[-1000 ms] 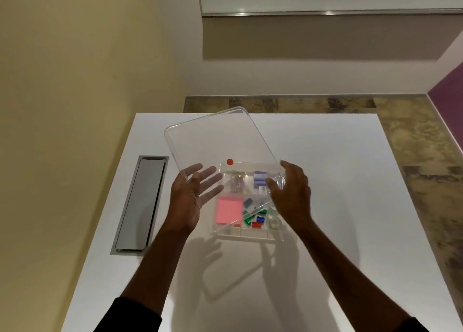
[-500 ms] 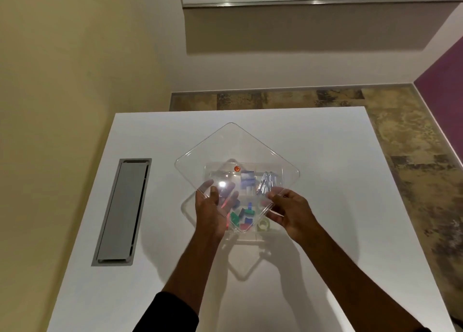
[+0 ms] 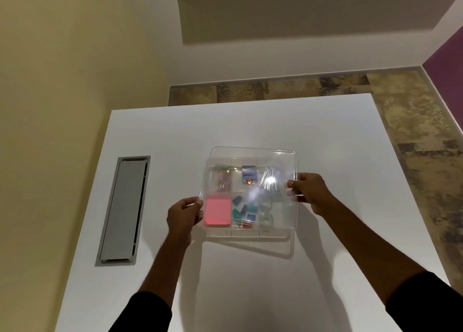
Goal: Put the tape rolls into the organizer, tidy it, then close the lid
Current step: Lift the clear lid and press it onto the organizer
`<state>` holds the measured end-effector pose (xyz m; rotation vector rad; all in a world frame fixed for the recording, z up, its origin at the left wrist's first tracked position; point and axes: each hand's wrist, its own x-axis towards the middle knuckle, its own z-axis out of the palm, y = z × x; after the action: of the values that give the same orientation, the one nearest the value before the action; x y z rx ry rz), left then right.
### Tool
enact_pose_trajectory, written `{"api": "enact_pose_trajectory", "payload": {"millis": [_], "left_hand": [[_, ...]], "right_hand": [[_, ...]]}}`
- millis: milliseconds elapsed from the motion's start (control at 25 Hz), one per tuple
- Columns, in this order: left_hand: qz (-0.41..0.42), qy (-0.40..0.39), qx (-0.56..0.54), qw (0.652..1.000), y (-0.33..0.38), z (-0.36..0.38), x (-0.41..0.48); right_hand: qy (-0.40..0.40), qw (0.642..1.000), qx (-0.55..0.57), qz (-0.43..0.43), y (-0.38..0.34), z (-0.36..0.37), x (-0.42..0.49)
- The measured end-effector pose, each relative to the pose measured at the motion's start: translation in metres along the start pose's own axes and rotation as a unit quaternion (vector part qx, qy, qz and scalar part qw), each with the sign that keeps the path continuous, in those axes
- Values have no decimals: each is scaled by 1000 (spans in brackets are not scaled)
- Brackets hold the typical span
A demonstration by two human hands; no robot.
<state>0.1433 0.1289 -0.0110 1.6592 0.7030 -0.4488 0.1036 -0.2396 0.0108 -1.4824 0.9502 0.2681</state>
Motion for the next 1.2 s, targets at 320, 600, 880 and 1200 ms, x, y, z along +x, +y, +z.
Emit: {"api": "enact_pose_trajectory", "payload": {"millis": [320, 600, 880, 1200], "left_hand": [[57, 48, 144, 987, -19, 8, 10], [42, 38, 157, 986, -29, 0, 10], [24, 9, 126, 992, -32, -6, 14], [-7, 0, 93, 996, -43, -11, 12]], "right_hand": [[122, 973, -184, -72, 28, 21, 31], [119, 977, -170, -59, 42, 29, 42], [125, 981, -145, -32, 46, 26, 50], [74, 992, -98, -3, 42, 14, 46]]}}
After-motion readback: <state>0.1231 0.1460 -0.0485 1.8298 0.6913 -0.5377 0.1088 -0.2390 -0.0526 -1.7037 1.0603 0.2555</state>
